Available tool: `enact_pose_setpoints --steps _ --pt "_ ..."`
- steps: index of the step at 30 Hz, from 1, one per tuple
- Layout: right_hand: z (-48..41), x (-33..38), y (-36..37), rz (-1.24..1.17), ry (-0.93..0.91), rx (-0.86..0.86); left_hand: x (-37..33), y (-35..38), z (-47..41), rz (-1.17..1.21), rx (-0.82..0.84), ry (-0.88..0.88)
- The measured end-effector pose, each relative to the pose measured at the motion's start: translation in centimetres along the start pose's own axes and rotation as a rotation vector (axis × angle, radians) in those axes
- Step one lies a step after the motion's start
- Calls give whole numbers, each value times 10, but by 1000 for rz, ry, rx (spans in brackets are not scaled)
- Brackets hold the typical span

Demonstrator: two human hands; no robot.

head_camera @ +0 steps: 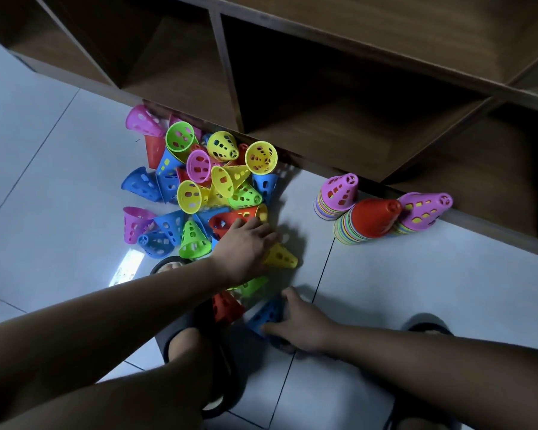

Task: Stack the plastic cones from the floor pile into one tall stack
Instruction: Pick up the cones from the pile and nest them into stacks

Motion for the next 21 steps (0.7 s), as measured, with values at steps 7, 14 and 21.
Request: enact_pose_setpoints --steps 7,14,21 --pt "-21 -22 23 -427 259 74 -2 5 2 -35 -2 22" --pt "-30 1 28 -688 212 12 -3 6 8 -4 -67 6" --pt "-36 16 -8 -654 46 -153 5 -11 17 191 -235 -124"
Point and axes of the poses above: each hand's wrist, its own z-axis away from the middle knuckle, its own y-axis out of the palm, x = y × z, the point moved 8 cm from there along -z, towards the middle knuckle, and after that the axes turned 5 degrees about y, right-handed, at the moved point
